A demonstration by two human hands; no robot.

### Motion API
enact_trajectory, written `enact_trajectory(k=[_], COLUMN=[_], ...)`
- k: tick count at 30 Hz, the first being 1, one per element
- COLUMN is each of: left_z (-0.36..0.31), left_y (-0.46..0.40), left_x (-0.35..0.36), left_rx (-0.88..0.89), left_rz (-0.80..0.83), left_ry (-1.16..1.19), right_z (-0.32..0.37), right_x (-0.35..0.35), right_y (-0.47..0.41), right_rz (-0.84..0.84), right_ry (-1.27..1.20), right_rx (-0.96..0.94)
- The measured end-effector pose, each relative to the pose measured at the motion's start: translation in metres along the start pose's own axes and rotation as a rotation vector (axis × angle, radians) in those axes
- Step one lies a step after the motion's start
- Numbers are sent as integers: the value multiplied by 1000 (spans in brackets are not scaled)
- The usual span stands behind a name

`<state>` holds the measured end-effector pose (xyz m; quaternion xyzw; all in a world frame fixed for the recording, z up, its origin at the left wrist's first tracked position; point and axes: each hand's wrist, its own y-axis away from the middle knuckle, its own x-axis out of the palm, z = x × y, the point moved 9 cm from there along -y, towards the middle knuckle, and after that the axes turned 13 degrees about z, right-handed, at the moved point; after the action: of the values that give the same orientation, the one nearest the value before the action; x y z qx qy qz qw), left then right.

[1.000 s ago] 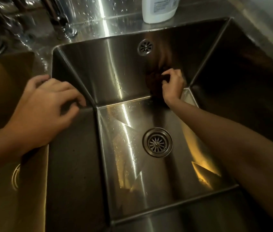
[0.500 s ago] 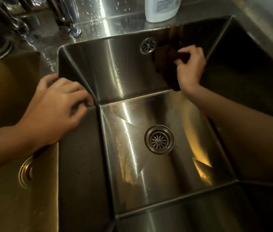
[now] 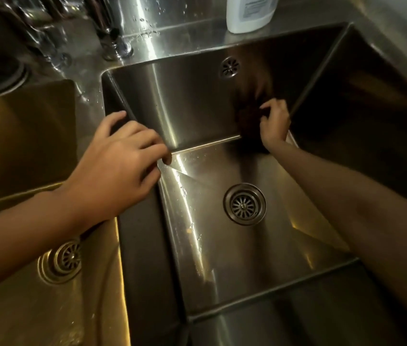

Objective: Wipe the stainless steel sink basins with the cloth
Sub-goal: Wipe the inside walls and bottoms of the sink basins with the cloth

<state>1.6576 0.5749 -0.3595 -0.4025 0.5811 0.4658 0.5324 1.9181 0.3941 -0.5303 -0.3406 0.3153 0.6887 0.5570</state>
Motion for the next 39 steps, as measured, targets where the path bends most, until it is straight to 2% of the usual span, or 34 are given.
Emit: enact_trajectory(k=[3,9,15,18,21,27,30,35,39], left_z=[-5,-10,-8,-10,-10,-7,-5,-6,-5], left_y=[-1,-4,-6,-6,-6,-6,-7,-7,-7], left_x=[0,7,12,12,13,17,19,23,23], left_rx=[53,122,123,126,132,146,151,164,157], left_rz=[8,52,112,129,141,127,136,162,148], left_ry=[-7,16,37,47,70,123,136,131,141], right_z=[-14,-4,67,82,70,-8,-33,-36,-15], right_x=[17,-20,-121,-139,-117,-25,4,0,-45], right_y=[-4,7,18,18,15,-5,-12,-10,6], right_rz=[35,-104,-298,-320,-294,-146,-58,-120,-293], right_ry=[14,-107,-211,-238,-202,-61,-17,-43,-161], right_rx=[20,20,-235,-300,-260,67,161,152,50])
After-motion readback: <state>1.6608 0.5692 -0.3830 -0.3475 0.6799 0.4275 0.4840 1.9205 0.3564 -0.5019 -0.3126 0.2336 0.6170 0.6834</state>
